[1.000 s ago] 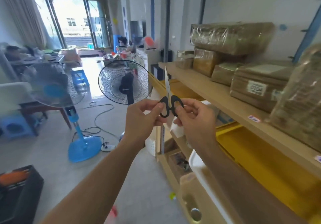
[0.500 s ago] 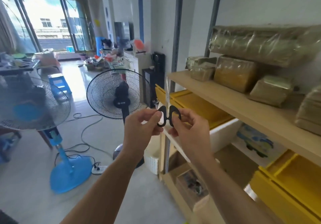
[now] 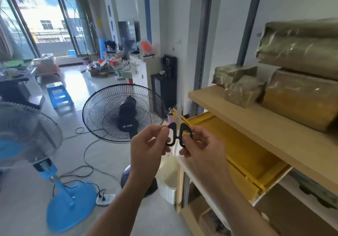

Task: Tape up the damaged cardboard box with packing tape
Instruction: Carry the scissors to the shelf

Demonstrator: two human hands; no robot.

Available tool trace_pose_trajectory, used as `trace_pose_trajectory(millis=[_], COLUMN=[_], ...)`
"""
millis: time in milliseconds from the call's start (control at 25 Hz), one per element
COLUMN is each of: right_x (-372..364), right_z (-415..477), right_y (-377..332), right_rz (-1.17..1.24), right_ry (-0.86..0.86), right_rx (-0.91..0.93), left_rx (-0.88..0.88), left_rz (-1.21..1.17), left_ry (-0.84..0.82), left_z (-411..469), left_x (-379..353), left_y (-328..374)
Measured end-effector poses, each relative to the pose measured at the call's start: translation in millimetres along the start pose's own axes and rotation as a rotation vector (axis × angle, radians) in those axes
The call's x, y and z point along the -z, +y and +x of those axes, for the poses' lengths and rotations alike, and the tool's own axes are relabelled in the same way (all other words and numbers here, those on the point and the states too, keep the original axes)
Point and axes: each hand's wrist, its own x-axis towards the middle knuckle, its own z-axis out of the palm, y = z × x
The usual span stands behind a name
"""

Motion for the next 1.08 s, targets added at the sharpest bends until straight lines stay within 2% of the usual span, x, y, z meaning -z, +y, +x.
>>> trace_pose_trajectory(millis=[200, 360, 480, 640, 760, 920, 1080], right_x=[6.2, 36.3, 54.1, 61.1, 66.0, 73.6, 75.2], right_z=[40.9, 53.4, 52.8, 37.3, 16.3, -27.5, -86.1], right_y=[1.6, 1.4, 2.5, 2.3, 3.3, 17.3, 60.5], right_rz=[0.037, 0.078, 0.018, -0.051, -0.098, -0.124, -0.074], right_ry=[0.085, 0.304, 0.527, 0.890, 1.084, 1.222, 1.272], right_rx=[0.000, 0.082, 0.113, 0.132, 0.163, 0.222, 0.267], left_rx=[-0.021, -0.009, 0.011, 0.105, 0.168, 0.214, 0.066], left_rz=[-0.029, -0.191, -0.351, -0.468, -0.554, -0.614, -0.647], left_ry=[-0.107, -0.307, -0.528, -0.919, -1.156, -1.265, -1.336], left_z=[48.7, 71.0, 78.4, 85.6, 72.4, 30.5, -34.7], left_x=[-32.4, -88.5, -121.2, -151.4, -164.5, -167.4, -151.1], left_y=[-12.3, -17.4, -17.7, -20.0, -20.0, -18.9, -28.6])
